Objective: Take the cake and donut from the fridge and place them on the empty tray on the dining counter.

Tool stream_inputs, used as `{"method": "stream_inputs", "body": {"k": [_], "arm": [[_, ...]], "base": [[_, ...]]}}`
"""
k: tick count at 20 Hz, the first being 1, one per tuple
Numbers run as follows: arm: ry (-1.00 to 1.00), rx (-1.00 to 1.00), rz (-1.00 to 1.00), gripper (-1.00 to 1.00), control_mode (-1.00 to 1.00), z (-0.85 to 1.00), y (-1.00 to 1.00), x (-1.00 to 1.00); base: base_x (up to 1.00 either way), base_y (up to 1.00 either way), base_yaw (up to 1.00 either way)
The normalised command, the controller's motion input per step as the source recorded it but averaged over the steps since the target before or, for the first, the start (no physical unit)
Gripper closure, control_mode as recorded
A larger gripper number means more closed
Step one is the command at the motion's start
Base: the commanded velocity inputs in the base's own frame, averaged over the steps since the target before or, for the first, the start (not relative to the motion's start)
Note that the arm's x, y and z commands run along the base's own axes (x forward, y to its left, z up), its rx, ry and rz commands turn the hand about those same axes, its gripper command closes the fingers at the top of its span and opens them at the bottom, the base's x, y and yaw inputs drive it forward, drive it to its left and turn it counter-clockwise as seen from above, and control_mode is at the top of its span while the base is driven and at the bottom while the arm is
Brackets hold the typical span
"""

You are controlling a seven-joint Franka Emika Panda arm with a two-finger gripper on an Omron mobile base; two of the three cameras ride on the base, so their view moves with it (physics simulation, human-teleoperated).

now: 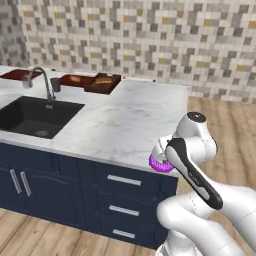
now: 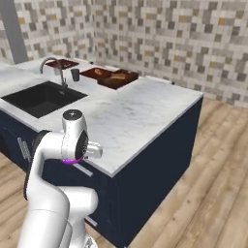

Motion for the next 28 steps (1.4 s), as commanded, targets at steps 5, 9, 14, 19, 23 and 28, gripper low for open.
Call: {"method": "stream_inputs", "body": {"k": [5, 9, 14, 19, 23, 28], "arm": [[0.00, 0.00, 0.00, 1.00, 1.00, 0.00, 0.00, 0.00], [0.00, 0.00, 0.00, 1.00, 1.00, 0.00, 0.00, 0.00], [0.00, 0.00, 0.00, 1.00, 1.00, 0.00, 0.00, 0.00], [0.00, 0.00, 0.00, 1.00, 1.00, 0.00, 0.00, 0.00], [0.00, 0.00, 0.00, 1.00, 1.00, 0.00, 0.00, 0.00], [0.00, 0.00, 0.00, 1.00, 1.00, 0.00, 0.00, 0.00]], "base": [[0.00, -0.85, 0.00], [0.00, -0.85, 0.00], [0.00, -0.79, 0.00], [0.32, -0.65, 0.00], [0.63, -0.65, 0.04], [0.57, -0.87, 0.05]]}}
